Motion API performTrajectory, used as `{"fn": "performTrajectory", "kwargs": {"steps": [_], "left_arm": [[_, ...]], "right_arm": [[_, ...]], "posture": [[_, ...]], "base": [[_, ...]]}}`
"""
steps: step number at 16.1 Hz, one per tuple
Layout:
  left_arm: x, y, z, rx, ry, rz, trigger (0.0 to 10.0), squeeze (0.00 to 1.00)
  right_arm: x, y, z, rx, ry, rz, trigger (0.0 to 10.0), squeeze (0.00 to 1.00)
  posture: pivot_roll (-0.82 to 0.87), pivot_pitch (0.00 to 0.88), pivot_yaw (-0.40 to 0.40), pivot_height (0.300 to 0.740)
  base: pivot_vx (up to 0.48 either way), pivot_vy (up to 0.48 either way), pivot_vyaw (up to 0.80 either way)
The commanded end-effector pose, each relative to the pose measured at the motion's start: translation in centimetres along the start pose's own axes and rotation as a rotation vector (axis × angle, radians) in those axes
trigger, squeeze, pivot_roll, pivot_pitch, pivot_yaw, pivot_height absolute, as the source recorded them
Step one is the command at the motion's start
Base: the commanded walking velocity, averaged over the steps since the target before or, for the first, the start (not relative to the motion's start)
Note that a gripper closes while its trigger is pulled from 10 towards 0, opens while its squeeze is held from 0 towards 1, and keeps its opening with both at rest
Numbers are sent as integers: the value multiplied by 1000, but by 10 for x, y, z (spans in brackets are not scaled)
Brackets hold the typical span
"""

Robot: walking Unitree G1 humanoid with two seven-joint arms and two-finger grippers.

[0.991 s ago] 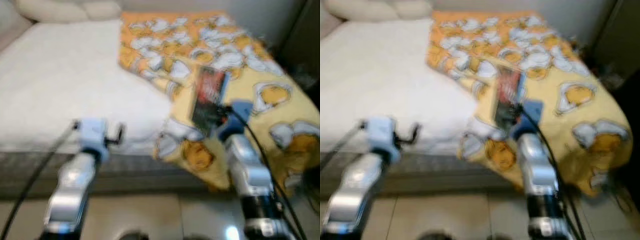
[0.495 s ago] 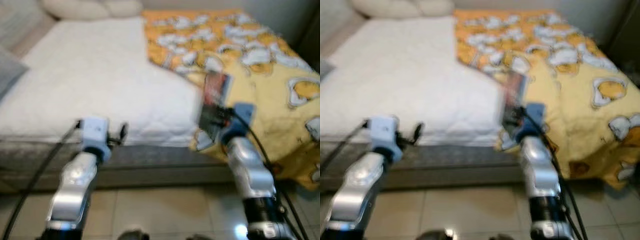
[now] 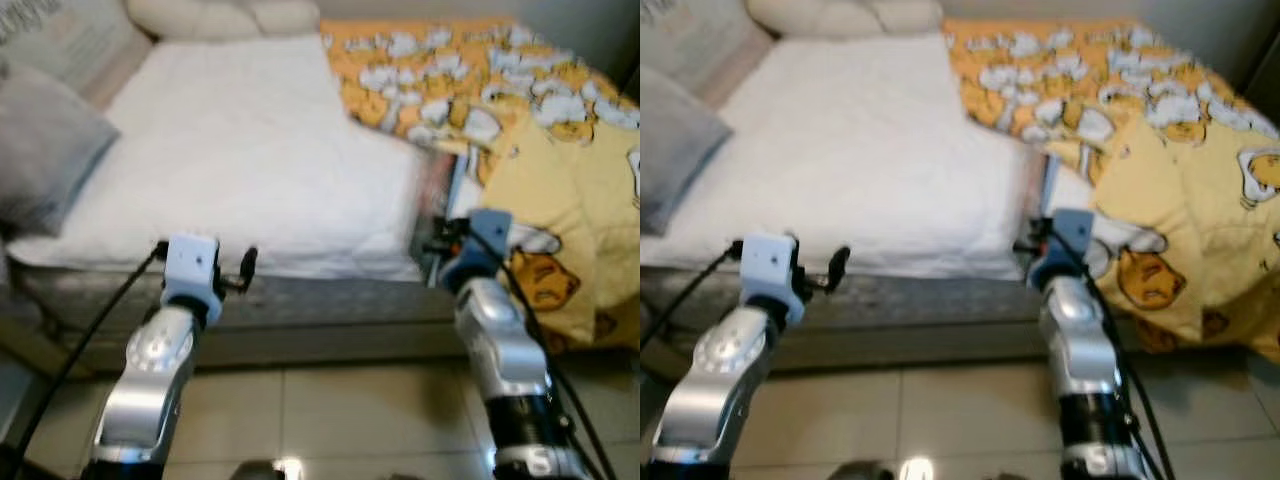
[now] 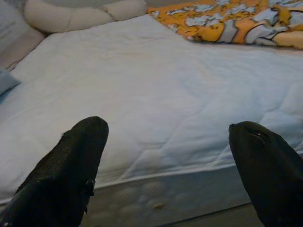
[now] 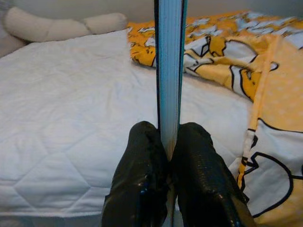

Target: Clean up the room

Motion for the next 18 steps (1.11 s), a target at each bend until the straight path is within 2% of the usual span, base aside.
{"fn": "performTrajectory", "kwargs": {"steps": [1,10,15,18], "left_arm": [[-10,-2,0,0,15,30,10000,176],[-7,2,2,4,8,29,10000,173],[-10,4,6,28,-9,64,10000,165],[-18,4,8,45,-29,97,10000,184]], "right_arm": [[-18,4,15,61,10,58,10000,0],[-15,5,16,58,10,56,10000,0],[-16,6,14,40,55,67,10000,0],[-17,5,10,36,30,63,10000,0]], "posture": [[32,0,-13,740],[24,0,-14,740],[30,0,-22,740],[34,0,-20,740]], "base": [[0,480,0],[0,477,0],[0,0,0],[0,0,0]]}}
Point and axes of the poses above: a point about 5 cm out from each wrist's last joint towards the gripper, its own y axis pointing out of the wrist towards the gripper, its own z axis along the axis of the wrist's last joint, x = y × z, the point moved 3 cm from there along y, pointing out of the wrist towards the gripper, and after that the axes turned 11 degrees about y, right-handed, at the moved point
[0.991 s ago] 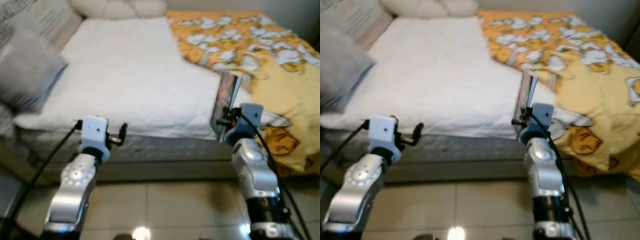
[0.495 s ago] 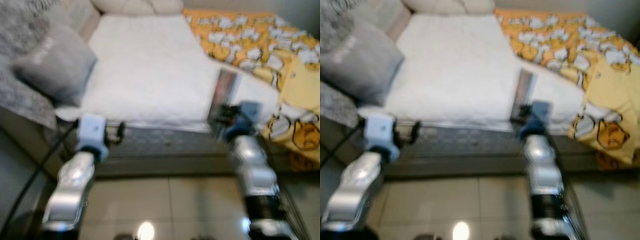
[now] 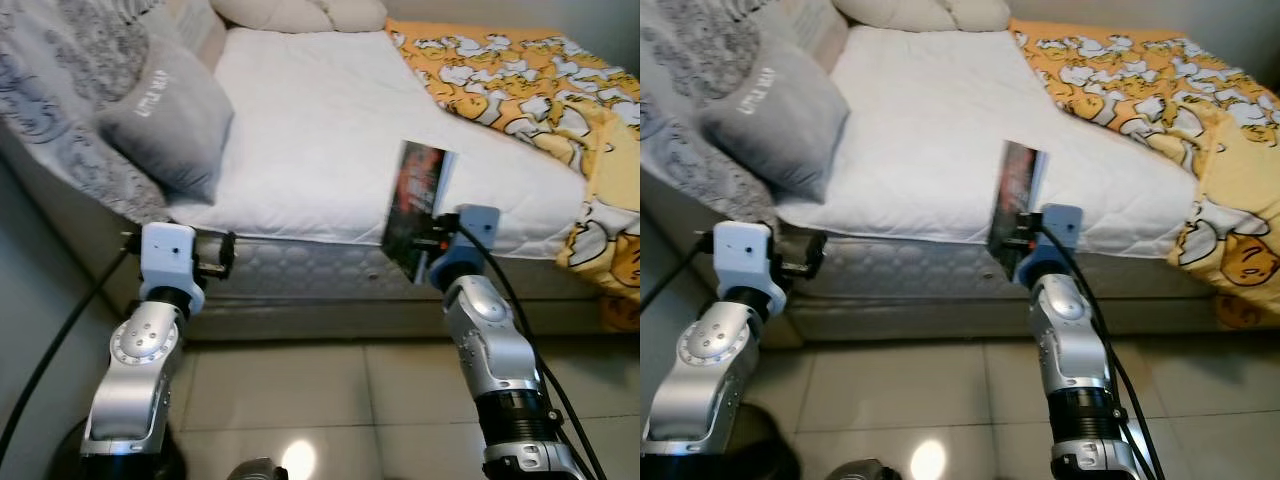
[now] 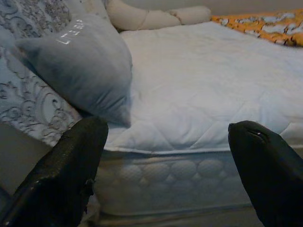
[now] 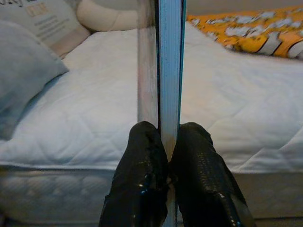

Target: Clean up the room

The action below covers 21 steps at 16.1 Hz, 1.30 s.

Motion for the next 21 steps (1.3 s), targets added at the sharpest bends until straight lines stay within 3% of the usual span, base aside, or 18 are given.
{"fn": "performTrajectory", "kwargs": {"steps": [1,15,21], "left_arm": [[4,2,1,5,-6,-13,10000,184],[1,5,3,6,-9,-4,10000,204],[0,4,1,2,-13,3,10000,200]], "right_arm": [[3,1,14,54,-6,-4,10000,0],[4,3,11,27,-17,-1,10000,0],[2,5,10,19,-34,7,10000,0]], "posture": [[33,0,-19,740],[38,0,-19,740],[40,0,-20,740]], "base": [[0,0,0],[330,0,0],[398,0,470]]}}
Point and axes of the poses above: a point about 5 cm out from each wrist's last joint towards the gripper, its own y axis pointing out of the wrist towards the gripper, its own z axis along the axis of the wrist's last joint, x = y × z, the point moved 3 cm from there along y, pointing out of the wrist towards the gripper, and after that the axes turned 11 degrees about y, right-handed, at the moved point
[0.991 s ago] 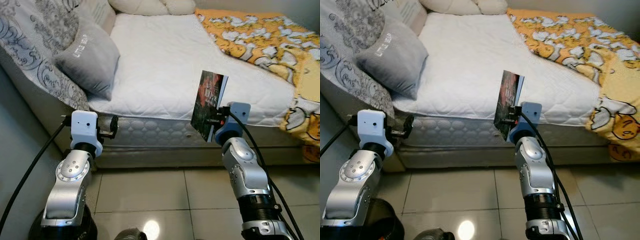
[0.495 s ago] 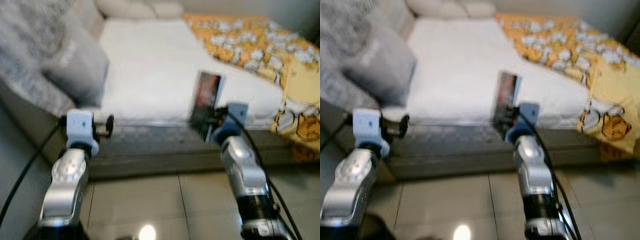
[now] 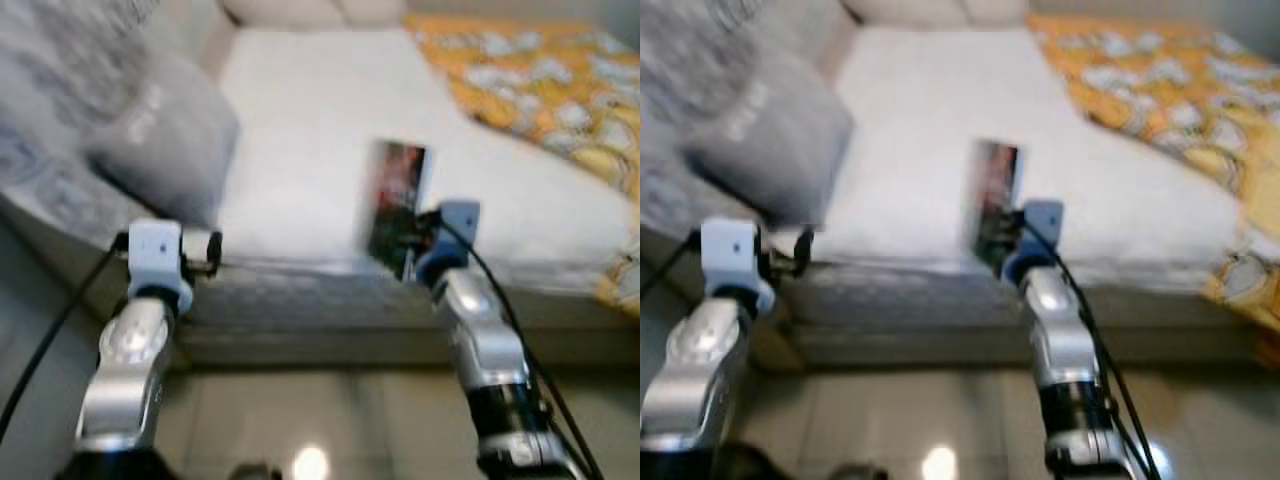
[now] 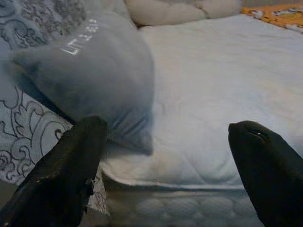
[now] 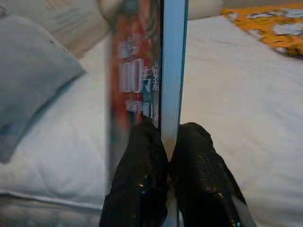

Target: Clean up the room

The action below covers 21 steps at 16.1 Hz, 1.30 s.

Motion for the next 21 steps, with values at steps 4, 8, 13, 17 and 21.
{"fn": "performTrajectory", "kwargs": {"steps": [4,8,13,17,21], "left_arm": [[9,1,5,19,-7,-24,10000,200],[13,0,4,23,-6,-45,10000,200],[15,-2,3,25,-7,-53,10000,200],[15,-3,3,25,-4,-58,10000,200],[14,-3,2,24,-2,-56,10000,200]], "right_arm": [[18,-1,12,41,-7,-48,10000,0],[19,-2,12,42,-12,-47,10000,0],[19,-3,10,39,-15,-43,10000,0],[9,-3,7,20,-38,16,10000,0],[3,-3,6,19,-30,41,10000,0]], "posture": [[38,0,-21,740],[37,0,-19,740],[34,0,-16,740],[35,0,-18,740],[40,0,-21,740]], "base": [[398,0,0],[398,0,0],[401,0,0],[399,0,200],[400,0,400]]}}
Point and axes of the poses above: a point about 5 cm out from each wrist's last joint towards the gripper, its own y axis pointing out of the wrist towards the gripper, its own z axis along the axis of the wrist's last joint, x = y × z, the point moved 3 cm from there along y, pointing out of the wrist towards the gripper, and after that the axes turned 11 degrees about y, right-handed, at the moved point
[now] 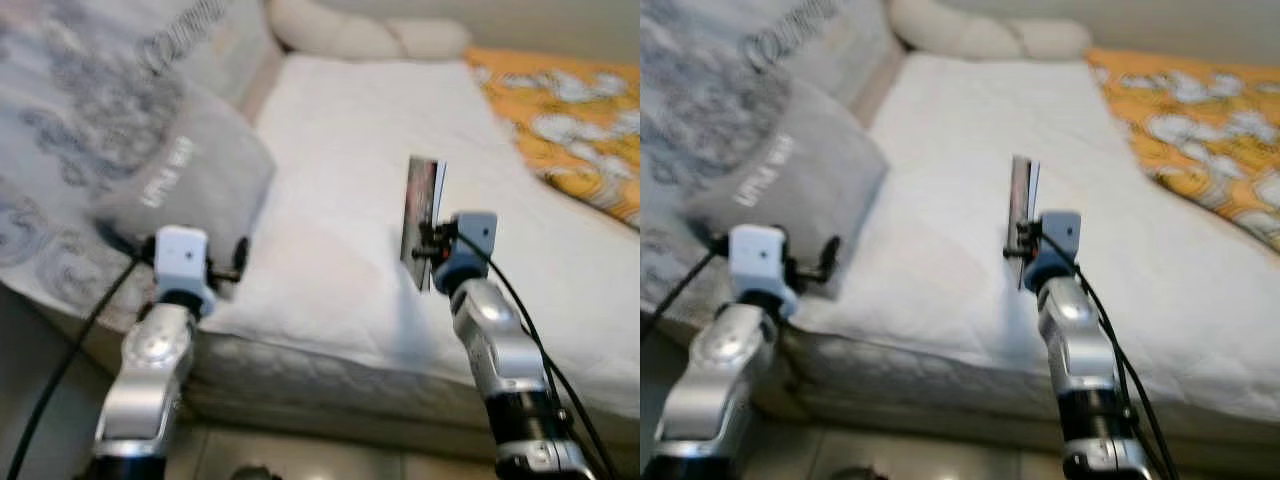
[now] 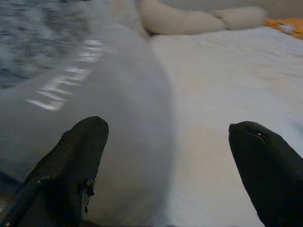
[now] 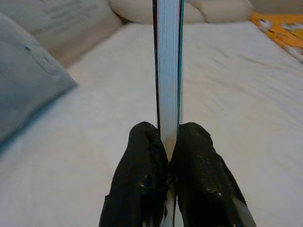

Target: Clean up the room

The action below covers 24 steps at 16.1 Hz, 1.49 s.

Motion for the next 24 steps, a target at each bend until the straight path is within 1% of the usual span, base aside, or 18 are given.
{"fn": "performTrajectory", "kwargs": {"steps": [1,4,7,9,11,12,13,14,15,16,17,18,19,20,21,23,24], "left_arm": [[-2,-1,1,5,3,-1,10000,200],[-2,-1,1,4,8,-4,10000,204],[-1,-1,1,2,19,-21,10000,196],[1,-1,1,-5,27,-42,10000,192],[7,-2,1,-2,38,-114,10000,180],[11,-4,1,2,66,-178,10000,180],[12,-5,1,2,83,-206,10000,180],[13,-9,3,10,122,-292,10000,180],[13,-10,3,12,132,-320,10000,180],[12,-13,4,5,161,-397,10000,180],[13,-15,3,-4,176,-443,10000,180],[13,-20,1,-25,205,-530,10000,180],[14,-22,0,-36,217,-567,10000,180],[15,-25,-1,-56,232,-620,10000,176],[15,-26,-2,-64,237,-637,10000,176],[13,-29,-5,-98,254,-681,10000,176],[12,-32,-7,-115,263,-697,10000,180]], "right_arm": [[-15,3,13,52,10,54,10000,0],[-15,2,13,52,38,58,10000,0],[-23,2,8,15,55,116,10000,0],[-25,2,8,6,67,135,10000,0],[-26,4,9,-8,137,151,10000,0],[-26,6,10,-30,187,164,10000,0],[-27,7,10,-39,200,172,10000,0],[-31,11,7,-104,266,206,10000,0],[-33,13,6,-131,297,221,10000,0],[-36,17,5,-179,354,247,10000,0],[-37,19,6,-202,370,256,10000,0],[-40,24,5,-251,436,279,10000,0],[-42,26,5,-270,467,292,10000,0],[-46,30,4,-312,530,313,10000,0],[-47,32,1,-338,546,317,10000,0],[-53,36,-11,-429,640,346,10000,0],[-54,37,-22,-476,674,331,10000,0]], "posture": [[41,0,-21,740],[43,0,-18,740],[44,0,-11,740],[45,0,-10,740],[46,0,-7,740],[48,0,-7,740],[48,0,-7,740],[51,0,-3,740],[51,0,-3,740],[56,0,-1,740],[59,0,0,740],[65,0,1,740],[65,0,1,740],[68,0,7,740],[71,0,9,740],[81,0,15,740],[96,0,17,740]], "base": [[398,0,0],[398,0,0],[388,0,0],[347,0,0],[0,0,0],[0,0,0],[0,0,0],[0,0,0],[0,0,0],[0,0,0],[0,0,0],[0,0,0],[0,0,0],[0,0,0],[0,0,0],[0,0,0],[0,0,0]]}}
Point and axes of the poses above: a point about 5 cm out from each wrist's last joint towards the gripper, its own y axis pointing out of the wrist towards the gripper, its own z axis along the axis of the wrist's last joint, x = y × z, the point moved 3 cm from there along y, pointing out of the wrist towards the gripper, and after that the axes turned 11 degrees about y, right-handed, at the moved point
